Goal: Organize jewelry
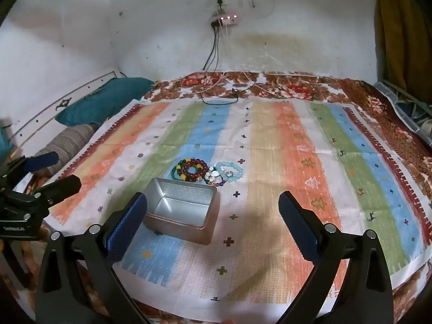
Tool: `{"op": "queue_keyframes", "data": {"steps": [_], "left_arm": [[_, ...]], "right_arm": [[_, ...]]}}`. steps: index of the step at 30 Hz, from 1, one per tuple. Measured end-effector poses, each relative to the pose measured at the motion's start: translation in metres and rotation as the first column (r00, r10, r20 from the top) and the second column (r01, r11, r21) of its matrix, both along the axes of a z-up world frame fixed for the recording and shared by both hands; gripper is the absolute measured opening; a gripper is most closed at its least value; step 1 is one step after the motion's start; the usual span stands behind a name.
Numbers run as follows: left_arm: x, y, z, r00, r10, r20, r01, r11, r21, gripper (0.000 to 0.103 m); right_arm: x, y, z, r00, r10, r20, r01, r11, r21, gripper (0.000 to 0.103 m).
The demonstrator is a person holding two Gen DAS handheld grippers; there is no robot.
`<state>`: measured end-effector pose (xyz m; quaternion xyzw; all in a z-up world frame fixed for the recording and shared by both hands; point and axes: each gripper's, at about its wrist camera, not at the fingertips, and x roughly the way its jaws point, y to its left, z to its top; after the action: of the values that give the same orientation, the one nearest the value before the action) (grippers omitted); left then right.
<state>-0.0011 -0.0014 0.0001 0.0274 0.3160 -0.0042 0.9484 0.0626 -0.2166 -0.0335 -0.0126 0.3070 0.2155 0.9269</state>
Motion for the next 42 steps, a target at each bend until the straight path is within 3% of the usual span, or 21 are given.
{"op": "queue_keyframes", "data": {"steps": [5,13,18,42], "left_arm": [[-0.005,-0.002,-0.005,1.000,-0.011,-0.028,0.010,1.000,-0.024,0.097],[0.008,0.018,-0.011,0.993,0.036,-0.111,-0.047,0.994,-0.101,0.097],[0.012,0.015,-0.012,0.991,0.054,-0.125,-0.064,0.996,-0.070,0.097],[0.013,0.018,-0.010,0.990,0.057,-0.126,-0.064,0.997,-0.054,0.097]], "right_arm": [[0.001,0.000,-0.002,1.000,-0.001,-0.007,0.001,1.000,-0.004,0.099],[0.007,0.001,-0.007,0.999,-0.015,-0.043,0.015,1.000,-0.010,0.099],[0.010,-0.001,-0.009,0.998,-0.012,-0.063,0.012,1.000,0.000,0.099],[0.013,-0.003,-0.012,0.997,-0.041,-0.068,0.040,0.999,-0.019,0.099]]}}
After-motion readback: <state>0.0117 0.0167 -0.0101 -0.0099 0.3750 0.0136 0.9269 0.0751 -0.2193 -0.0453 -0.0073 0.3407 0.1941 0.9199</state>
